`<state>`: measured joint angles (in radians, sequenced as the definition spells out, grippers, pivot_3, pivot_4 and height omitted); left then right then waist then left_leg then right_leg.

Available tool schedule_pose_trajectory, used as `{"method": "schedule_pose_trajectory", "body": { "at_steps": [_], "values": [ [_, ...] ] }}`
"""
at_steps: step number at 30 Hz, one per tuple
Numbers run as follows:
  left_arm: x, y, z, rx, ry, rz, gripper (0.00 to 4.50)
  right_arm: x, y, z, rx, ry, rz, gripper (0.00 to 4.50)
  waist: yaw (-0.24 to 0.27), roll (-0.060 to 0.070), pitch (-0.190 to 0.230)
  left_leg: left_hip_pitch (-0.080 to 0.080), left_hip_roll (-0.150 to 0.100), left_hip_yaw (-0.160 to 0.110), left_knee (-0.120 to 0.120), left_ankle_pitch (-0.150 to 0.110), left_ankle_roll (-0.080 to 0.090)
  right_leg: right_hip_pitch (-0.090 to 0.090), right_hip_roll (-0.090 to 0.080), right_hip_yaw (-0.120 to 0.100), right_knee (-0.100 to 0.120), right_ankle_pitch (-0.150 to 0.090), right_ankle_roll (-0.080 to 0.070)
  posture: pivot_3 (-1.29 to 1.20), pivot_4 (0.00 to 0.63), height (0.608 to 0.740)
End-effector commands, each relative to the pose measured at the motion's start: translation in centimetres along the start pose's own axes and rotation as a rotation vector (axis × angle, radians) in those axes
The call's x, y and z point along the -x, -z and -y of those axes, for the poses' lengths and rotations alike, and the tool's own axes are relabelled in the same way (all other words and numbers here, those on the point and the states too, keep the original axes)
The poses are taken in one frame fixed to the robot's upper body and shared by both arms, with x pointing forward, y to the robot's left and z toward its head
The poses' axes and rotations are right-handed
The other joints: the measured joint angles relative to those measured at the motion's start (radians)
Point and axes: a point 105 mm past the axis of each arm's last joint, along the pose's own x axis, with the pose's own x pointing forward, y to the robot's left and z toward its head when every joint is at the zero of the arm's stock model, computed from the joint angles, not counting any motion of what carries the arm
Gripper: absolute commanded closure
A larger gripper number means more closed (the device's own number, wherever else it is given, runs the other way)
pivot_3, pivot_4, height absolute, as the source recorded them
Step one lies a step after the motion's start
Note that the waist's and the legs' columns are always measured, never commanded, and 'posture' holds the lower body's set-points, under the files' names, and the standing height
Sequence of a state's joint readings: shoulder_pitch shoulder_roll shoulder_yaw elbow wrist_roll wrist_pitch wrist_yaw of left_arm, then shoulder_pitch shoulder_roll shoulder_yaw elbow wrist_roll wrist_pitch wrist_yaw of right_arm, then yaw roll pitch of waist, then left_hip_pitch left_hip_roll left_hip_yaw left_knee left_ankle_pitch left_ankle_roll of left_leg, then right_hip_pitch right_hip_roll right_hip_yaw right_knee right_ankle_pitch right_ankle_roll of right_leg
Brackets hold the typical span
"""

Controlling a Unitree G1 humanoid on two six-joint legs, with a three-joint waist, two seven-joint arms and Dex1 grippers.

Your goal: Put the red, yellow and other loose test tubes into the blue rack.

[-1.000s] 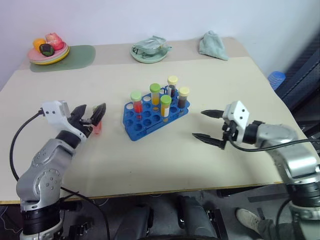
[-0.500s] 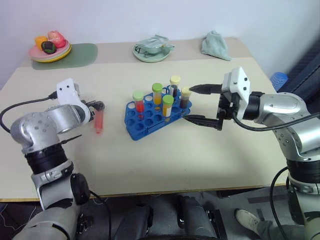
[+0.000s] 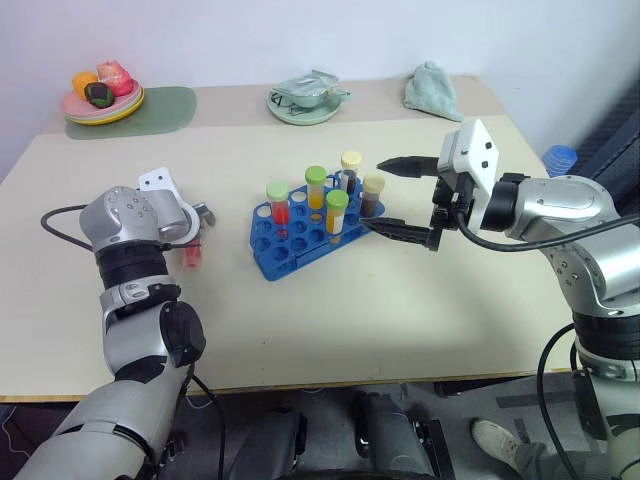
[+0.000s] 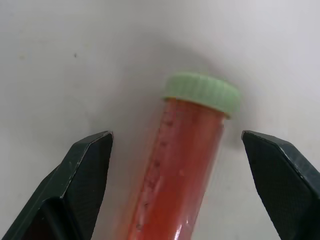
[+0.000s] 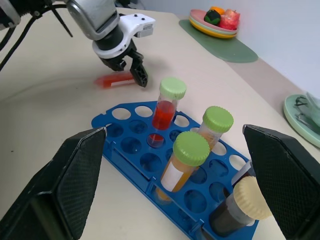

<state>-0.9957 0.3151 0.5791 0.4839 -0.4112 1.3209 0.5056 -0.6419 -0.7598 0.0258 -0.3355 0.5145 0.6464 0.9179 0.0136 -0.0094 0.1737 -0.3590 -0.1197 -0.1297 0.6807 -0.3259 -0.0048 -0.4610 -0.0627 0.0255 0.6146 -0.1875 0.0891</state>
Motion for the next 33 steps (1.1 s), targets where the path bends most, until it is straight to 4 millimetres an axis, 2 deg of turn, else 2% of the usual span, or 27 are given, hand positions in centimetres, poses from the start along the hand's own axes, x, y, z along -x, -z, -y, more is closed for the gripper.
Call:
{"method": "schedule_pose_trajectory", "body": {
  "at_steps": [1,3,4,5,8,11,12,14,15,19,20,22,27,33],
  "values": [
    [-0.1,-0.3,-0.1,0.009,0.008,-0.005,2.04,0.7,-0.9,0.0,0.05,0.019,0.021,0.0,0.0,0.0,0.0,0.0,0.0,0.0,0.0,0.0,0.0,0.0,0.0,0.0,0.0,0.0,0.0,0.0,0.15,0.74],
    [0.1,-0.1,-0.6,0.012,0.003,-0.014,3.1,0.8,-0.6,0.0,0.047,0.019,0.018,0.0,0.001,0.0,0.0,0.0,0.0,0.0,0.0,0.0,-0.001,0.0,0.0,0.0,0.001,0.0,0.0,0.0,0.15,0.74],
    [0.1,0.0,-0.9,0.014,0.002,-0.018,3.49,0.9,-0.4,-0.1,0.045,0.019,0.018,0.0,0.001,0.0,0.0,0.0,0.0,0.0,0.0,0.0,-0.001,0.0,0.0,0.0,0.001,0.0,0.0,0.0,0.15,0.74],
    [0.3,0.1,-1.1,0.013,0.004,-0.022,3.66,0.8,-0.2,-0.1,0.045,0.019,0.017,0.0,0.001,0.0,0.0,0.0,0.0,0.0,0.0,0.0,-0.001,0.0,0.0,0.0,0.001,0.0,0.0,0.0,0.15,0.74],
    [1.0,0.3,-1.8,-0.004,0.026,0.003,3.66,0.7,-0.1,-0.1,0.048,0.016,0.018,0.0,-0.001,0.0,0.0,-0.001,0.0,0.0,0.0,0.0,0.0,-0.001,0.0,0.0,0.0,0.0,0.0,0.0,0.15,0.74],
    [2.8,0.3,-1.5,-0.074,0.156,0.098,3.66,0.7,0.0,-0.1,0.05,0.014,0.022,0.0,-0.009,0.0,0.0,-0.001,0.0,0.0,0.0,0.0,0.0,-0.002,0.0,0.0,0.0,0.0,0.0,0.0,0.15,0.74],
    [3.7,0.3,-1.2,-0.122,0.224,0.157,3.66,0.7,0.0,-0.1,0.05,0.013,0.022,0.0,-0.011,0.0,0.0,-0.001,0.0,0.0,-0.001,0.0,0.0,-0.002,0.0,0.0,0.0,0.0,0.0,0.0,0.15,0.74],
    [7.1,0.7,1.4,-0.176,0.604,0.323,3.66,0.7,0.1,-0.1,0.047,0.013,0.025,0.0,-0.013,0.0,0.0,-0.001,0.001,0.0,-0.001,0.0,0.0,-0.002,0.0,0.0,0.001,0.0,0.0,0.0,0.15,0.74],
    [9.4,1.3,2.0,-0.256,0.774,0.402,3.66,0.6,0.1,-0.1,0.045,0.014,0.027,0.0,-0.015,0.0,0.0,-0.001,0.001,0.001,-0.001,0.0,-0.001,-0.002,0.0,0.0,0.001,0.0,0.0,0.0,0.15,0.74],
    [12.2,5.2,2.0,-0.546,0.977,0.441,3.66,0.5,0.5,-0.2,0.039,0.019,0.037,0.0,-0.016,0.0,0.0,-0.002,0.001,0.001,0.0,0.0,-0.001,-0.001,0.0,0.0,0.0,0.0,-0.001,0.0,0.15,0.74],
    [13.0,5.6,2.3,-0.598,1.037,0.466,3.66,0.5,0.5,-0.2,0.036,0.02,0.04,0.0,-0.013,0.0,0.0,0.0,0.001,0.001,0.0,0.0,-0.001,0.001,0.0,0.0,0.0,0.0,-0.002,0.0,0.15,0.74],
    [14.9,5.0,3.5,-0.619,1.169,0.635,3.66,0.6,0.6,-0.3,0.032,0.027,0.044,0.0,-0.004,0.0,0.0,0.001,0.002,0.001,0.0,0.0,-0.001,0.002,0.0,0.0,-0.001,0.001,-0.002,0.0,0.15,0.74],
    [15.9,5.0,7.5,-0.607,1.353,0.785,3.66,1.1,1.2,-0.3,0.026,0.064,0.037,0.0,0.002,-0.001,0.0,0.001,0.002,0.001,0.001,0.0,0.001,0.003,0.0,-0.001,-0.003,0.001,-0.002,0.0,0.15,0.74],
    [14.2,5.6,11.2,-0.628,1.392,0.888,3.66,1.9,1.5,-0.9,0.018,0.118,0.03,0.0,-0.005,0.0,0.0,0.0,0.002,0.004,0.0,-0.001,0.002,0.0,0.0,0.0,-0.003,0.001,-0.002,0.0,0.15,0.74]
  ]
}}
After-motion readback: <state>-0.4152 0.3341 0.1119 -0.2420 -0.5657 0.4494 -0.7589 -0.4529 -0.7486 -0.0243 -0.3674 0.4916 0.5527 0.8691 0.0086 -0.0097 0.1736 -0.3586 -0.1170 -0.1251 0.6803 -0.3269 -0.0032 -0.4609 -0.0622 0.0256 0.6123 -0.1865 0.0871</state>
